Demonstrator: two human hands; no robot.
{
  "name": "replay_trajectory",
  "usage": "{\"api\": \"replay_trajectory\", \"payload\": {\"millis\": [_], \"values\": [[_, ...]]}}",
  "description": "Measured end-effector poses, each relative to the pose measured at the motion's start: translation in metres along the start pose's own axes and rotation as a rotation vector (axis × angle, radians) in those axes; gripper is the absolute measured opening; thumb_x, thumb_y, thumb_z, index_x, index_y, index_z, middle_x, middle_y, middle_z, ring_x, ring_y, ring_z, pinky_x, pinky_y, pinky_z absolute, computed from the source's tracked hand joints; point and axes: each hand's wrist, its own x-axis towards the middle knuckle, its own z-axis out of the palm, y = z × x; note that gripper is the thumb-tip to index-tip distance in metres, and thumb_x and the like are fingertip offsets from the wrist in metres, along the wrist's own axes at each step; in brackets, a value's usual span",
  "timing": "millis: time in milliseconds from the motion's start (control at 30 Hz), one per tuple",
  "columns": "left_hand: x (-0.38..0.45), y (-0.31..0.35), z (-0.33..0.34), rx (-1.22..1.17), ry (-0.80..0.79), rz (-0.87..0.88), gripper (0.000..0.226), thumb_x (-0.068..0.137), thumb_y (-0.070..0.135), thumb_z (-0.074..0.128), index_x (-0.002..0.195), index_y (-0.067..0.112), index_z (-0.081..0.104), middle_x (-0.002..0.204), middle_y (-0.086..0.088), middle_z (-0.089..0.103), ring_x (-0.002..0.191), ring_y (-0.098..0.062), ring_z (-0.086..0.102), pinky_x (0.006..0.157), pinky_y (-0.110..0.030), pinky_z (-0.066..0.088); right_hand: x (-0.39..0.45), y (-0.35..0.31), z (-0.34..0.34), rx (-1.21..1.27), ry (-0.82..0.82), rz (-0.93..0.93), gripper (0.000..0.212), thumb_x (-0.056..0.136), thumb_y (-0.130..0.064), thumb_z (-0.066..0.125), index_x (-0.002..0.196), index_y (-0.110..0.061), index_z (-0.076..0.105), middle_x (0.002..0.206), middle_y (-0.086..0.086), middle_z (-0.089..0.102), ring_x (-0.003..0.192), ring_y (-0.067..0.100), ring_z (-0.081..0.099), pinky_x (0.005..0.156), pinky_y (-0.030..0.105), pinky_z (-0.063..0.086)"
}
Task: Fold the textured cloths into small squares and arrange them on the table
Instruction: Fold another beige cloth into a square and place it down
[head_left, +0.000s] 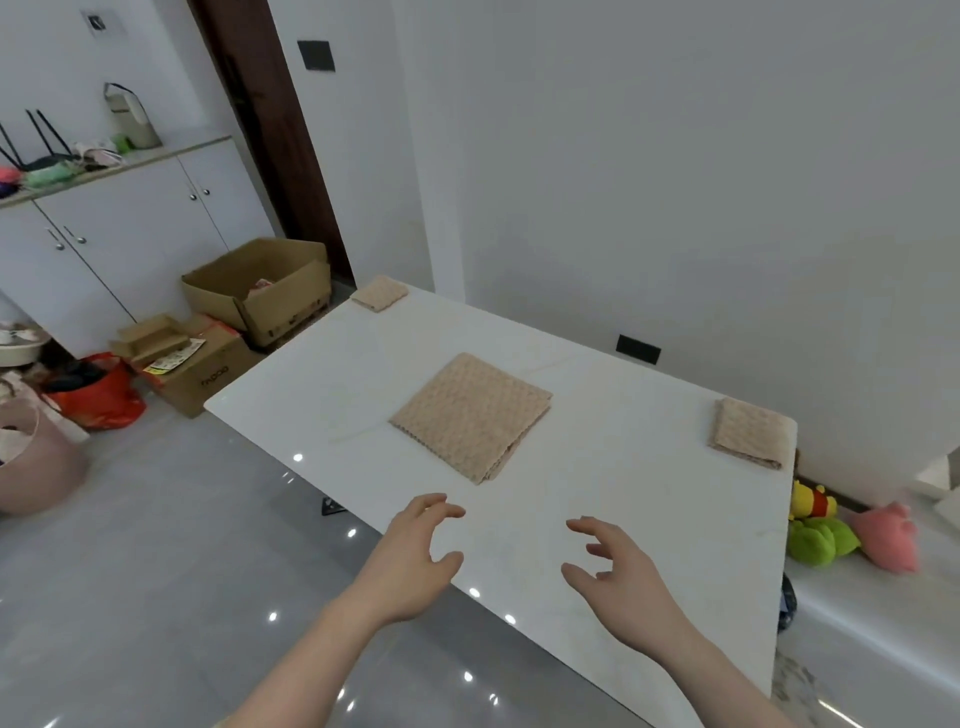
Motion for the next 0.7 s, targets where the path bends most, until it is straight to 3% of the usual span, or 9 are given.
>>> {"api": "replay_trajectory", "payload": {"millis": [167,300,533,700], "values": [[0.019,-0.001,-0.014,0.009,0.010,0.046,0.048,0.094,0.036,0.058,0.141,0.042,0.047,0.155,0.024,0.027,0.127,-0.008,0.047,0.094,-0.018,0.040,0.012,-0.006,-0.004,-0.054,0.022,0.011,0.049,0.091,-0.029,0.069,0.135,-0.043,0.053,0.148,-0.022,0.041,0.123,0.004,0.053,0.100,0.026,0.045],[0.026,-0.013,-0.020,0.035,-0.032,0.069,0.049,0.093,0.038,0.058,0.140,0.045,0.046,0.155,0.029,0.024,0.120,-0.006,0.049,0.093,-0.017,0.040,0.034,-0.016,0.000,-0.022,0.059,-0.017,0.047,0.091,-0.028,0.070,0.133,-0.043,0.055,0.148,-0.022,0.043,0.124,0.003,0.053,0.100,0.026,0.047],[0.053,-0.054,-0.048,0.058,-0.007,0.043,0.047,0.093,0.036,0.059,0.138,0.044,0.047,0.154,0.026,0.027,0.123,-0.003,0.047,0.089,-0.016,0.040,0.067,-0.031,0.036,-0.124,-0.064,-0.052,0.050,0.090,-0.038,0.067,0.137,-0.045,0.051,0.152,-0.024,0.036,0.131,0.002,0.046,0.112,0.032,0.042],[0.107,-0.073,-0.070,0.048,-0.037,0.091,0.048,0.094,0.036,0.059,0.140,0.041,0.047,0.155,0.024,0.028,0.129,-0.005,0.044,0.101,-0.021,0.041,0.105,-0.050,0.051,-0.205,-0.017,-0.016,0.052,0.091,-0.037,0.065,0.141,-0.040,0.051,0.154,-0.021,0.035,0.136,0.001,0.042,0.115,0.032,0.040]]}}
